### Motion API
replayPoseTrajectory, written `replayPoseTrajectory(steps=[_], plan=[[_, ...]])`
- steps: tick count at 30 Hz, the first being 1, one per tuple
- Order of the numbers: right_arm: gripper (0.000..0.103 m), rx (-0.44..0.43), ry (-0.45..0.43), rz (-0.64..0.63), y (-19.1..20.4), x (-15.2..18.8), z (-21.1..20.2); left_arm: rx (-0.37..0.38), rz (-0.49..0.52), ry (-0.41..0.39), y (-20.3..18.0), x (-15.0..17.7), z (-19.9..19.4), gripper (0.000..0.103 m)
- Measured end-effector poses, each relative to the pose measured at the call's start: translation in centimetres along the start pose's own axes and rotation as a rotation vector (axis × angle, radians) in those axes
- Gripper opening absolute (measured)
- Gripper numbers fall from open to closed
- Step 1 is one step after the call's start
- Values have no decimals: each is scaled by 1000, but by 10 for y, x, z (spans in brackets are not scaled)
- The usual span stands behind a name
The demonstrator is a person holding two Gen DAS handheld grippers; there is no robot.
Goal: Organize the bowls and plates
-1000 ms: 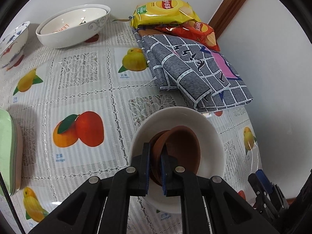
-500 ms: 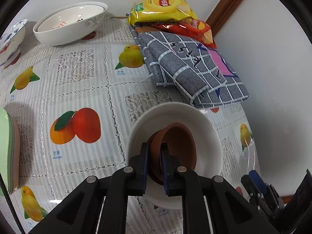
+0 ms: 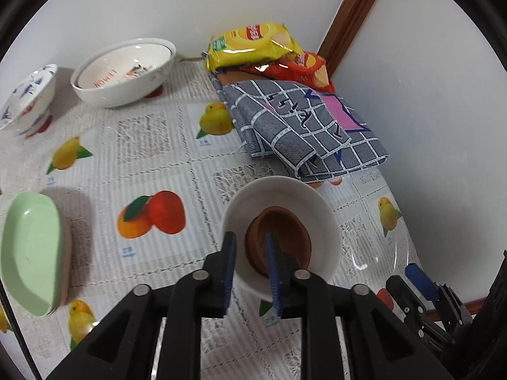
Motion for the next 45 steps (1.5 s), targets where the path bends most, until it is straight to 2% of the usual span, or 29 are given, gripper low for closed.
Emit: replayPoseTrajectory(steps=[3,10,15,19,25,26,28,30,35,41,45], plan=[[50,-13,-8,4,8,-1,-10,-7,3,-21,3,5,-13,20],[65,28,-9,-22,26,5,-39,-72,44,-101,9,25,-53,23],[66,45,-36,-26,36,14,-68,-97,39,-178,21,41,-92,28],[73,57,-61,-23,43,23,-89,-122,18,-239,33,57,-121,33],[74,72,-53,-34,59,40,-113,-180,50,-289,40,85,-150,35],[75,74,-55,-33,61,42,-116,-185,55,-300,40,89,-156,38],[78,73,-68,-24,64,48,-128,-186,66,-324,39,96,-166,43],[78,78,-80,-8,64,52,-138,-192,74,-345,39,103,-177,44],[78,23,-137,1,66,60,-165,-187,68,-372,40,114,-196,44],[78,77,-211,-31,64,61,-195,-166,64,-405,40,122,-212,44],[78,70,-246,-8,61,57,-200,-147,62,-408,40,119,-214,44]])
Point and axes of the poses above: each gripper's, at about its wrist camera, not at the fingertips, and z roughly the way its jaws point, y to its left, x to its underside, the point moved 8 cm from there along z, roughly the way its jaws point, and after that the axes turned 7 degrees about -z, right-handed, at the moved point
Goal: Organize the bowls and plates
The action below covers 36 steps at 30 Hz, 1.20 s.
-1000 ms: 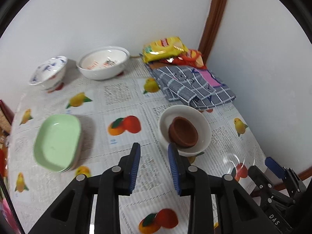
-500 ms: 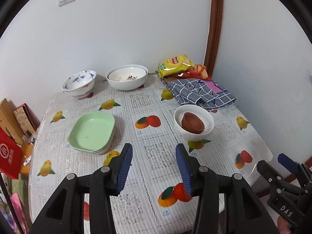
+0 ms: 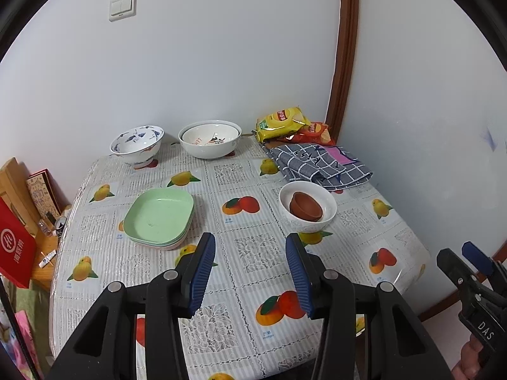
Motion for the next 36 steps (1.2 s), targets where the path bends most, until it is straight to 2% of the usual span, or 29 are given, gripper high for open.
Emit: replayPoseTrajectory(steps=[2,9,15,19,24,28,33,36], plan=[[78,-23,9,-2,1,-1,3,0,-3,7,-1,-4,5,44],[78,12,12,6,-6,-16,28,13,-5,34,-7,-19,32,44],[78,43,-4,30,-19,-25,64,38,-3,125,-12,-14,79,44],[74,65,53,18,-25,-25,100,12,-13,179,-9,-11,114,44],[69,14,161,12,-24,-18,151,9,-20,235,-10,-12,152,44],[62,-17,204,42,-26,-16,184,30,-24,284,-17,-15,183,44],[61,-82,228,65,-19,-23,217,50,-28,325,-29,-21,216,44],[57,-107,260,63,-12,-24,238,54,-19,356,-38,-23,238,44]])
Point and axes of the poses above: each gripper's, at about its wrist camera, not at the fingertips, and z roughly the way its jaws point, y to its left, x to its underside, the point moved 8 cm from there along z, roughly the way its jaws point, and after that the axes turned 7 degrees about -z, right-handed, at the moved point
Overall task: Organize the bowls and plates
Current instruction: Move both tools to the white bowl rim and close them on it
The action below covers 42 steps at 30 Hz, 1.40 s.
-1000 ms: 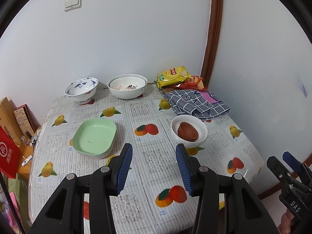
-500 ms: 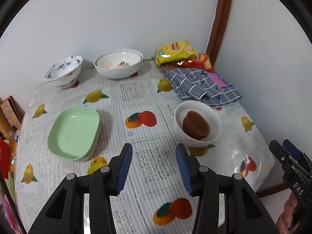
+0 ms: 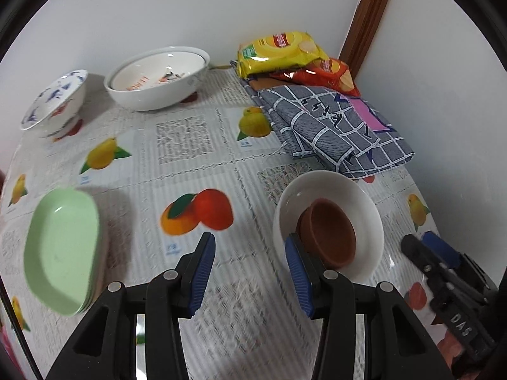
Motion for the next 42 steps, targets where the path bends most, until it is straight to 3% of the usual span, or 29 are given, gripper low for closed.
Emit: replayPoseTrajectory(steps=[4,9,13,21,29,42], plan=[[45,7,84,-2,-2,-2,32,-8,23,36,-8,-6,23,44],[45,14,127,3,-6,-3,57,-45,42,73,-12,-8,48,42],[41,18,179,-6,-6,2,77,-47,39,110,-12,-7,64,35],[43,19,164,47,-13,3,89,-18,38,114,-15,-8,71,33],[43,53,114,1,-12,-3,89,16,29,95,-23,-6,72,18],[36,46,148,-17,-6,0,88,42,39,135,-23,0,78,17]])
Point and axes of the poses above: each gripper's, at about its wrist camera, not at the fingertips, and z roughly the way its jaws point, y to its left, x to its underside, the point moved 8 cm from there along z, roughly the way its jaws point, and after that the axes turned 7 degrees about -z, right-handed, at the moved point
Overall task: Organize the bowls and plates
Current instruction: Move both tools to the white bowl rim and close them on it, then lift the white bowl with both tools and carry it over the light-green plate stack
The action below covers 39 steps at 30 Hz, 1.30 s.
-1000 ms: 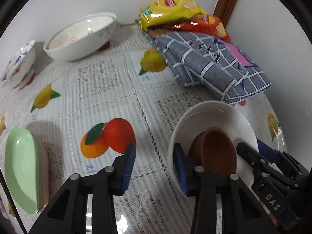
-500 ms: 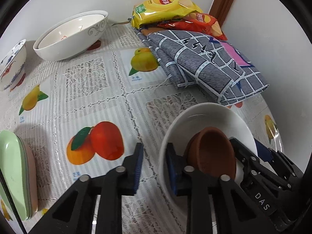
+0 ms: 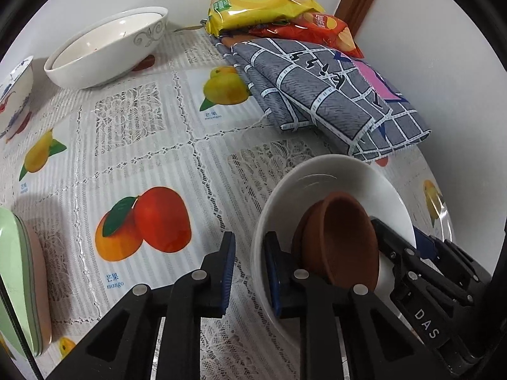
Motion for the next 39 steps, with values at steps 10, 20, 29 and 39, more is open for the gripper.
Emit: replayPoseTrajectory(steps=[10,20,29,39], plan=[[36,-3,13,2,1,1,1,-1,-4,9,1,1,1,17],[10,-49,-5,34,11,1,-1,23,-21,-1,-2,1,1,10],[9,-39,-6,75,9,8,-9,49,-34,19,-1,12,-4,10],[9,-49,-44,67,28,4,-38,52,-45,-33,7,10,-41,10]])
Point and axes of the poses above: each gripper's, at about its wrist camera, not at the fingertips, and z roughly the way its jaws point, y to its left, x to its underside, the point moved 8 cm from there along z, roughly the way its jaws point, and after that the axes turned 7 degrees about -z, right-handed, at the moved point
